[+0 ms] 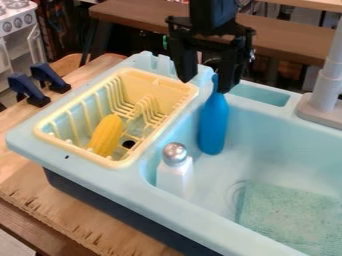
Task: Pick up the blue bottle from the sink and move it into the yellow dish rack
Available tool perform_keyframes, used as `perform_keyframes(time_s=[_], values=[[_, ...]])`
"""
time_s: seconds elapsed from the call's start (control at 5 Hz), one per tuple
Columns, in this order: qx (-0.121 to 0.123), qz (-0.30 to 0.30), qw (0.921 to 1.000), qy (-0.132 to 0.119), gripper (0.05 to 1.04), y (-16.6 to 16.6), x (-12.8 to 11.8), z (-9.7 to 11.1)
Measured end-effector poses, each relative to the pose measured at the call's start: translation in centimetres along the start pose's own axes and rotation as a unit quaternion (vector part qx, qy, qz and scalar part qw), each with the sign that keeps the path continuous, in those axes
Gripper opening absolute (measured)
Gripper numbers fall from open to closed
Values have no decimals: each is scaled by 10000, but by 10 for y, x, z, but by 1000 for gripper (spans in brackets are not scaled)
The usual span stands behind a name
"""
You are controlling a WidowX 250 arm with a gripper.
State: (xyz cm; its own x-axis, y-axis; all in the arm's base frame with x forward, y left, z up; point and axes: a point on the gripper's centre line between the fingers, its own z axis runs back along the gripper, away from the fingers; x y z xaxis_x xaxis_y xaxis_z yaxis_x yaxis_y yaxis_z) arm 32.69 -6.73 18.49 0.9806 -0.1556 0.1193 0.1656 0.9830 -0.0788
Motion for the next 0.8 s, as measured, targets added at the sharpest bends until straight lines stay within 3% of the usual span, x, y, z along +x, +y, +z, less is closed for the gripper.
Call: perform_keyframes(time_s=[0.4,0.8], values=[[-194,9,9998,78,951,1,14,-9],[-305,80,9994,150,443,-5,17,-9]])
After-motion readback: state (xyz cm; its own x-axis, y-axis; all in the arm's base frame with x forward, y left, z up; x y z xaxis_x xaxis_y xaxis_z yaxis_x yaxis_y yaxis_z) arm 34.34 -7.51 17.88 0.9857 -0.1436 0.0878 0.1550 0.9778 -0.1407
